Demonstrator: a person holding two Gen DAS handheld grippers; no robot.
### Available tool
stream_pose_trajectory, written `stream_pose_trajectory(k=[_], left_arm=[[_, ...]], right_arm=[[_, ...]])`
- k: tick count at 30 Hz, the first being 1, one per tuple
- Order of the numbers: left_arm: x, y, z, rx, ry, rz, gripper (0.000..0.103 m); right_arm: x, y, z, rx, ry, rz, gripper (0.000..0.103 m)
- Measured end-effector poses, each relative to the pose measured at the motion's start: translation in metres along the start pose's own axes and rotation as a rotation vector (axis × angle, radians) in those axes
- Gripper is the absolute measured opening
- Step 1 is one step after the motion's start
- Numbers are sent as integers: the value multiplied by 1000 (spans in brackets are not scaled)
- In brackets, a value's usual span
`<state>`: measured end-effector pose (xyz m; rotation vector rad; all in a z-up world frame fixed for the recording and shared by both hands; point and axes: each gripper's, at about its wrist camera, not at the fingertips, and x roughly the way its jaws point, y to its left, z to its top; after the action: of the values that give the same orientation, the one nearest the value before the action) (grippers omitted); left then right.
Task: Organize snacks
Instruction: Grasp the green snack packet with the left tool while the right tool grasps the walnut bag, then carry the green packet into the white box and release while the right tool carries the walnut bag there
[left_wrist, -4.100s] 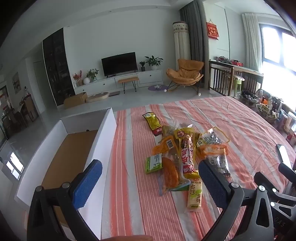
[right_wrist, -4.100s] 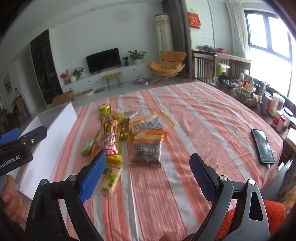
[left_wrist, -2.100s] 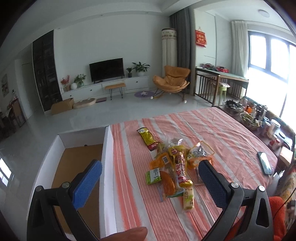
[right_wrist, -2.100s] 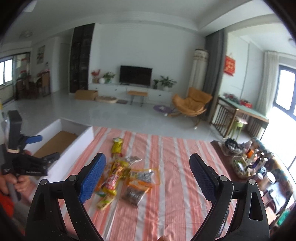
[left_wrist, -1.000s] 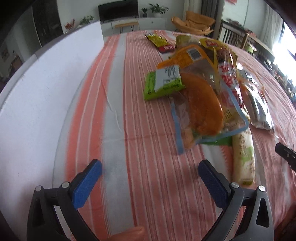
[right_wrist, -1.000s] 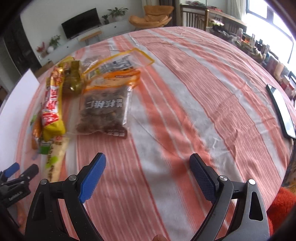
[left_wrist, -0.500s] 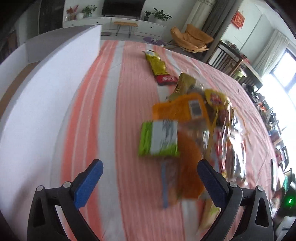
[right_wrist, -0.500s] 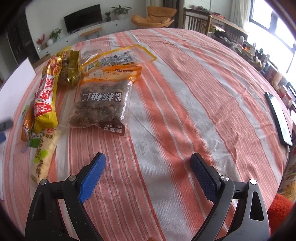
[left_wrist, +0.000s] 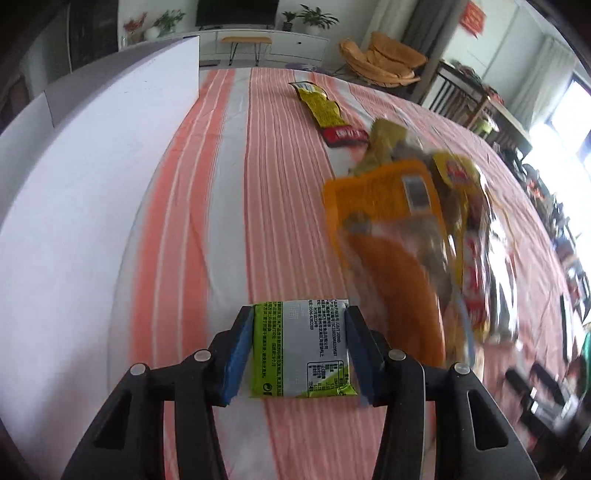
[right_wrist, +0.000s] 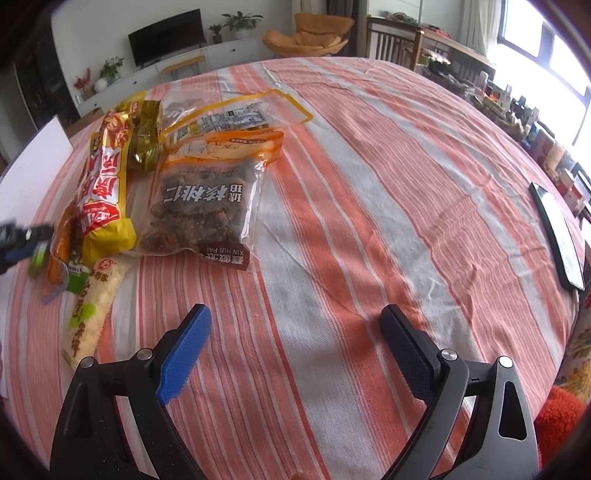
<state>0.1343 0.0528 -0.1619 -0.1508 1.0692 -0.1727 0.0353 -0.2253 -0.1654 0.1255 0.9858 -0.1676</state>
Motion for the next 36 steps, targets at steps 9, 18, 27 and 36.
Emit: stream_pose_trajectory(k=[9, 18, 27, 36], left_arm=[[-1, 6, -14, 78, 1, 82, 71], [-5, -4, -23, 130, -2, 30, 42], [-29, 4, -24, 76, -64, -39, 16], [-36, 15, -31, 82, -55, -37, 82]], right_arm=[[4, -20, 38, 129, 28, 218, 94], [60, 67, 98, -144, 166, 112, 93], [31, 14, 78, -8, 156, 200, 66], [-17, -50, 54, 228, 74, 424, 67]])
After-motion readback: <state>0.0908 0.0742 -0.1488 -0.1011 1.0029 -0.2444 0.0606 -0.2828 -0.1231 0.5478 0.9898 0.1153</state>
